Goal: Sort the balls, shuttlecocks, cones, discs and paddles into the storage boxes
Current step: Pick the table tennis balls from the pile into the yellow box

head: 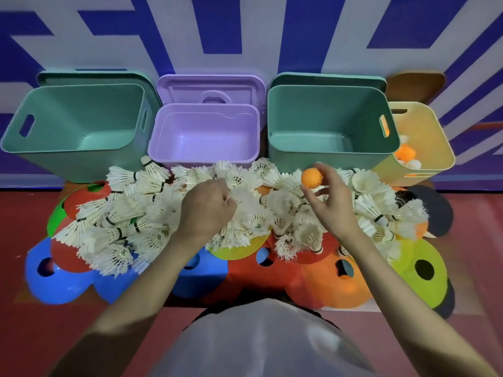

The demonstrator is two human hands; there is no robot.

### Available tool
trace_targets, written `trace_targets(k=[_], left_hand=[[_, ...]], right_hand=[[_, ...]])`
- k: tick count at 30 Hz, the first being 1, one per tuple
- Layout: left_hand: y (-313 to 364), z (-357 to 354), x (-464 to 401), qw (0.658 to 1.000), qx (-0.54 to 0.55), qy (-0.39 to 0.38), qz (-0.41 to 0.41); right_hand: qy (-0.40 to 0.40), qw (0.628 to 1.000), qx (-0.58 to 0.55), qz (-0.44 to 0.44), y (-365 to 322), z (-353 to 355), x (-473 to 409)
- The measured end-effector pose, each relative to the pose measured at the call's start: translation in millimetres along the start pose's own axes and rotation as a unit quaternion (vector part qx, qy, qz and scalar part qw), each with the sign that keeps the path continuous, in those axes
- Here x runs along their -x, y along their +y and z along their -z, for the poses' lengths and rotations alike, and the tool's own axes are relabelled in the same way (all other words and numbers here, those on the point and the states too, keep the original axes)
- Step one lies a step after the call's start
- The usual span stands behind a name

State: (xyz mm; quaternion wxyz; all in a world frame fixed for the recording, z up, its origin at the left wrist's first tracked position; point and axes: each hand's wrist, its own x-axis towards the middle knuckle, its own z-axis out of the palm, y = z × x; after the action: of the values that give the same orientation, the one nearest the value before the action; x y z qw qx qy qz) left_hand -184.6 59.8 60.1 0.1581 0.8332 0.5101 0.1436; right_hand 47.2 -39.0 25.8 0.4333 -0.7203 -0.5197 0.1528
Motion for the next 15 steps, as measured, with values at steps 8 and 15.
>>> trace_targets(k=[8,15], left_hand=[[99,-29,-17,0.880,0.441,-0.126,0.122],[155,-58,-31,0.797,0.542,-0.158,0.215]], right_hand=[[0.092,0.990,0.034,-0.098,64,72,-4],[0.149,0.974,0.101,-0.137,131,132,-20]])
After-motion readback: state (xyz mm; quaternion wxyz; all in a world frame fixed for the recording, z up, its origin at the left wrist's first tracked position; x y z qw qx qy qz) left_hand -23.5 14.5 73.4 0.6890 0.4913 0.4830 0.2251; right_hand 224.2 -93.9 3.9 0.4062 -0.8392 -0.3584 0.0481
